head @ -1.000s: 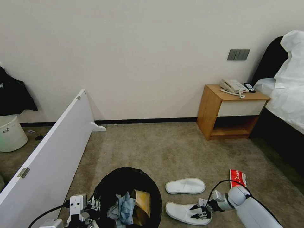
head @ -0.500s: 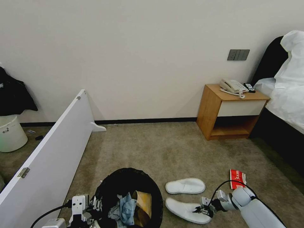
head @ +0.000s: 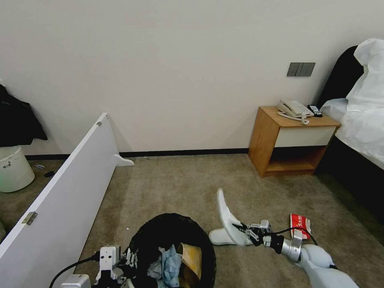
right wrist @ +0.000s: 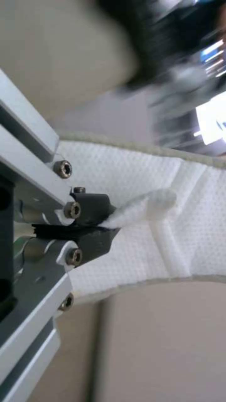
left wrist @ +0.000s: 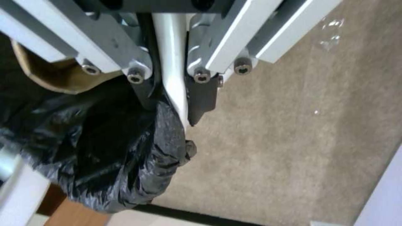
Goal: Pick up the trash bin, then pick up the garbage from the floor and place it into the trash bin.
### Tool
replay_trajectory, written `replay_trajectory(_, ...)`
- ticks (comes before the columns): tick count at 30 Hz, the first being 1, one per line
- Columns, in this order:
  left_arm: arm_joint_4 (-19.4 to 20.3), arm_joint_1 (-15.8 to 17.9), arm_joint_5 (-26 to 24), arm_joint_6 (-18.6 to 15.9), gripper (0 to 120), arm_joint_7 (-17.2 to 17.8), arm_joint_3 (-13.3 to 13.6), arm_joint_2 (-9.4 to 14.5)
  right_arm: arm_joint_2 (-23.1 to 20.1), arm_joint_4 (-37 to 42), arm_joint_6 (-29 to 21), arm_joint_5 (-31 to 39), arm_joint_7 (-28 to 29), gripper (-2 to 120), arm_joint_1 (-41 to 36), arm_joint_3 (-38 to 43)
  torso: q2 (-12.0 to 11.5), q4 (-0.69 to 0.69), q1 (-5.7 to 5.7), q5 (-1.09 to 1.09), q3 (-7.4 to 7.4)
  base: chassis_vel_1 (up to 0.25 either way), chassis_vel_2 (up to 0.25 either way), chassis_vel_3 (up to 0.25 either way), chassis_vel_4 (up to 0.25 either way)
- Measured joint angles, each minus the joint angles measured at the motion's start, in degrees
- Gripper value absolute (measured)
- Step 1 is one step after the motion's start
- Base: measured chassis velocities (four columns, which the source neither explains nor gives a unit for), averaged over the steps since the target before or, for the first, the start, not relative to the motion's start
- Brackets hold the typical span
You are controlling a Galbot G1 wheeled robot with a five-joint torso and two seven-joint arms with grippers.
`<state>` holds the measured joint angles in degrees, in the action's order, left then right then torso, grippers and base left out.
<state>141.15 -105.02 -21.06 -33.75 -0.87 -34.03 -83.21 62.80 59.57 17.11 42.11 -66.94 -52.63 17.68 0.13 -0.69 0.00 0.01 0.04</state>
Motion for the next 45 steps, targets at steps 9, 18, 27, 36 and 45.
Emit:
replay_trajectory(9, -1.0, 1.6, -3.2, 0.0, 4, -0.2, 0.4, 1.6, 0.4, 18.1, -1.1, 22.3, -3.6, 0, 7.5, -15.1, 0.0, 0.1, 0.0, -0.03, -0.01, 0.0, 0.0, 0.0, 0.0)
replay_trajectory(18, -0.4, 1.7, -3.4, -0.2, 4, -0.2, 0.5, 1.7, -4.6, 23.5, -2.9, 24.0, -8.7, 0, 14.7, -26.7, 0.0, 0.06, 0.0, -0.02, -0.01, 0.0, 0.0, 0.0, 0.0)
replay_trajectory(27, -0.5, 1.4, -2.6, -0.2, 4, -0.2, 1.7, 1.0, -6.6, 23.9, -5.7, 19.5, -15.6, 4, 19.1, -32.4, 0.0, 0.07, 0.0, -0.01, -0.01, 0.0, 0.0, 0.0, 0.0)
replay_trajectory(36, -0.4, 1.6, -2.7, -0.3, 4, -0.2, 1.4, 1.1, -6.7, 22.7, -6.6, 17.5, -17.1, 34, 20.0, -31.7, 0.0, 0.08, 0.0, -0.01, -0.01, 0.0, 0.0, 0.0, 0.0)
replay_trajectory(45, -0.6, 1.8, -2.7, -0.3, 4, -0.2, 1.1, 1.0, -6.2, 22.6, -6.6, 19.5, -15.5, 66, 19.3, -28.6, 0.0, 0.08, 0.0, -0.01, -0.01, 0.0, 0.0, 0.0, 0.0)
